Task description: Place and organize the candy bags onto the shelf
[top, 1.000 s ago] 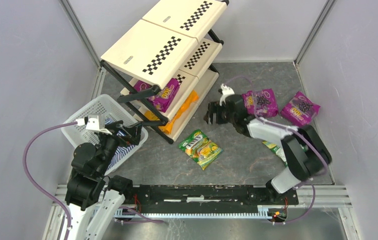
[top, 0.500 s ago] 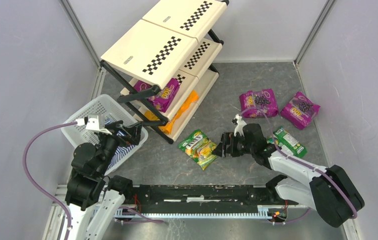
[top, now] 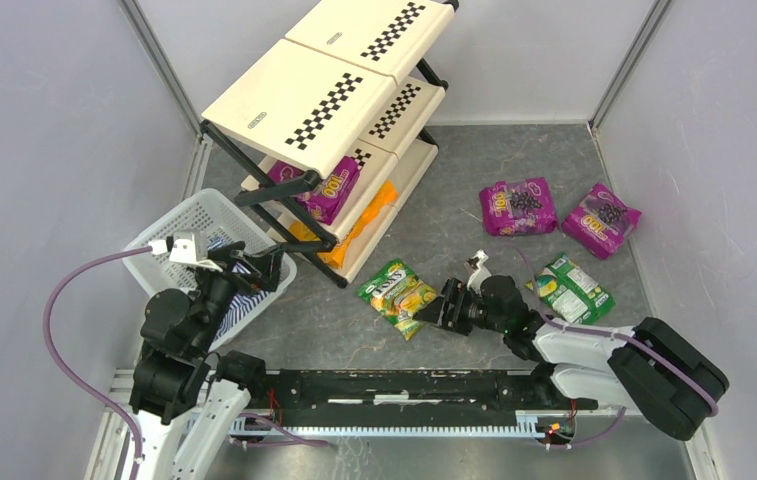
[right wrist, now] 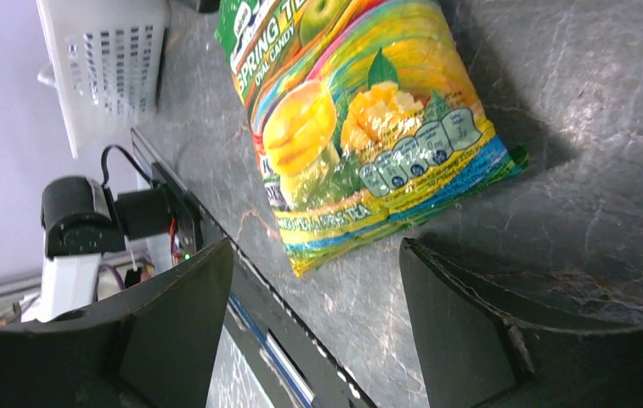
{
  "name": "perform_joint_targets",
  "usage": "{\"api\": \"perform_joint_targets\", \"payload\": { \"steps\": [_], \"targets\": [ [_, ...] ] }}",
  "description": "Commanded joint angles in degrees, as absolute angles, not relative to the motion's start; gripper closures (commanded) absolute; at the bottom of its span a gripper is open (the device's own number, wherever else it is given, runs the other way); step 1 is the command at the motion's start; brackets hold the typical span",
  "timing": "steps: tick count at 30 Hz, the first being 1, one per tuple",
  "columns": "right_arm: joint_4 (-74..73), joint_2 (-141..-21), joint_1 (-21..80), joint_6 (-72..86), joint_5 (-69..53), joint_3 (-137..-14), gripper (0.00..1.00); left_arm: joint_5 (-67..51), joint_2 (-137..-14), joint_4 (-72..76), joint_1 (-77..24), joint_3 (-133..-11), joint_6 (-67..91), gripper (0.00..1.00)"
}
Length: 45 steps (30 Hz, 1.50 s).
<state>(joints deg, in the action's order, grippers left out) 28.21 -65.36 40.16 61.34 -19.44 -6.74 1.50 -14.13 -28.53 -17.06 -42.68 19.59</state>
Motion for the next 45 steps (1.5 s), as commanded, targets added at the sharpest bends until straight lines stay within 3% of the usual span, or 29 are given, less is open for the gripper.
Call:
{"api": "perform_joint_targets", "payload": {
  "steps": [1,13,22,28,37,43,45],
  "targets": [
    [32.1,-68.5,42.4,67.6,-6.5,-7.7,0.21,2.4,-13.9,-26.5,-16.7,-42.5,16.2,0.0],
    [33.5,-76.2,45.9,72.7,9.2,-9.9,0.34,2.2,-14.9,-26.6,-16.7,-42.5,16.2,0.0],
    [33.4,-84.5,46.2,70.3,7.7,-15.2,0.38,1.9,-15.8,-26.6,-16.7,-42.6,16.2,0.0],
    [34.5,-87.5,46.5,69.0,6.5,-17.0,0.52,2.1,-15.8,-26.5,-16.6,-42.6,16.2,0.0],
    [36.7,-84.9,45.8,67.1,2.4,-18.0,0.87,2.2,-16.1,-26.5,-16.5,-42.6,16.3,0.0],
    [40.6,-79.4,43.4,65.9,-2.6,-15.6,1.0,2.5,-15.7,-26.5,-16.5,-42.5,16.3,0.0],
    [40.3,-76.0,41.9,64.9,-3.5,-14.7,1.0,2.6,-15.6,-26.5,-16.5,-42.5,16.3,0.0]
  ]
}}
